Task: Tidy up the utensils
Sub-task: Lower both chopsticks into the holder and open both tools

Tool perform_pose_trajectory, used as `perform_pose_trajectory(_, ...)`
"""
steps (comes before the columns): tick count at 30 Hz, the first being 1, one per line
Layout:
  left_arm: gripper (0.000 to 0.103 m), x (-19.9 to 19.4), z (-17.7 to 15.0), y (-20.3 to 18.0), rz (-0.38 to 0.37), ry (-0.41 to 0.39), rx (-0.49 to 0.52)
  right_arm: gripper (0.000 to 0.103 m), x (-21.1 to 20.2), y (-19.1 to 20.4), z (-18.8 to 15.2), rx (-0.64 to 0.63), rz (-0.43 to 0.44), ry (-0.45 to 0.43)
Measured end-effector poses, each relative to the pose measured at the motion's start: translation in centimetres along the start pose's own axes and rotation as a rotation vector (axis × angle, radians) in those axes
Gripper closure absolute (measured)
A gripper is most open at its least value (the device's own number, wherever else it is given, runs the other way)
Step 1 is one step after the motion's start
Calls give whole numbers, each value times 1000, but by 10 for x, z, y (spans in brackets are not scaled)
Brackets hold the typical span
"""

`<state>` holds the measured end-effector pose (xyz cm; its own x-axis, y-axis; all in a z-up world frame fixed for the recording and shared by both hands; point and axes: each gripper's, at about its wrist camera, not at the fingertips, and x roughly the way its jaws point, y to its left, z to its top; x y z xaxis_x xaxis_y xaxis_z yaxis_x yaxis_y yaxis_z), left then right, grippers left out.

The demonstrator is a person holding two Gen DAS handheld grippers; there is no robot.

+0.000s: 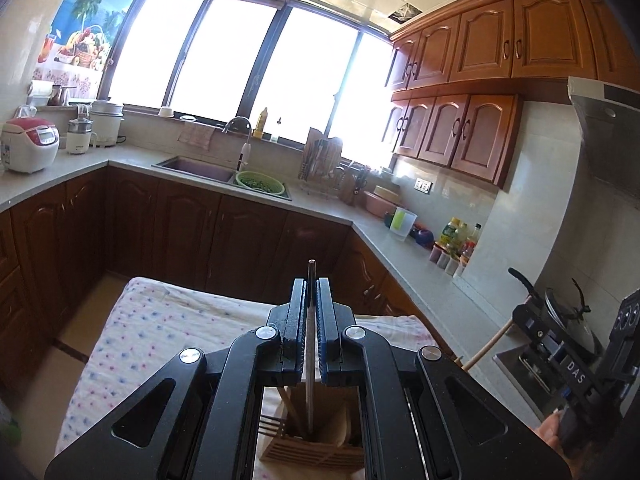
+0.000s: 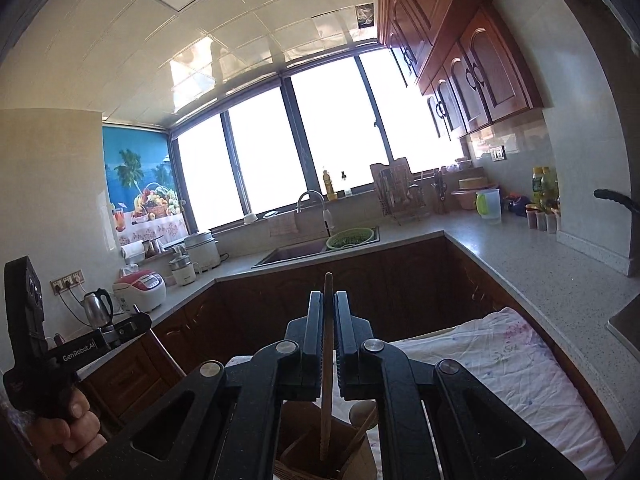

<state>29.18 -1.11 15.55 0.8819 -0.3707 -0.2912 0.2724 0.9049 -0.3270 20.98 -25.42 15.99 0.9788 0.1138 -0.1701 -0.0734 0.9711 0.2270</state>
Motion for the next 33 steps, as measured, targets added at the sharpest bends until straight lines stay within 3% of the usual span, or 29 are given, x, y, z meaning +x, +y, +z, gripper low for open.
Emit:
perform_pose_trajectory(7,99,22,-31,17,6,25,-37,98,14,-10,-33,12,-40,26)
perform_pose_trajectory(17,99,45,-65,18,17,131,-24,98,31,-24,-67,51,-61,122)
perform_pose_trajectory(31,98,49,-67,16,31,158,-12,97,35,-28,-67,62,-68,142)
perform_pose_trajectory(33,97,49,-65,19,9,179,-31,93,35,-30,-67,73,-65,146)
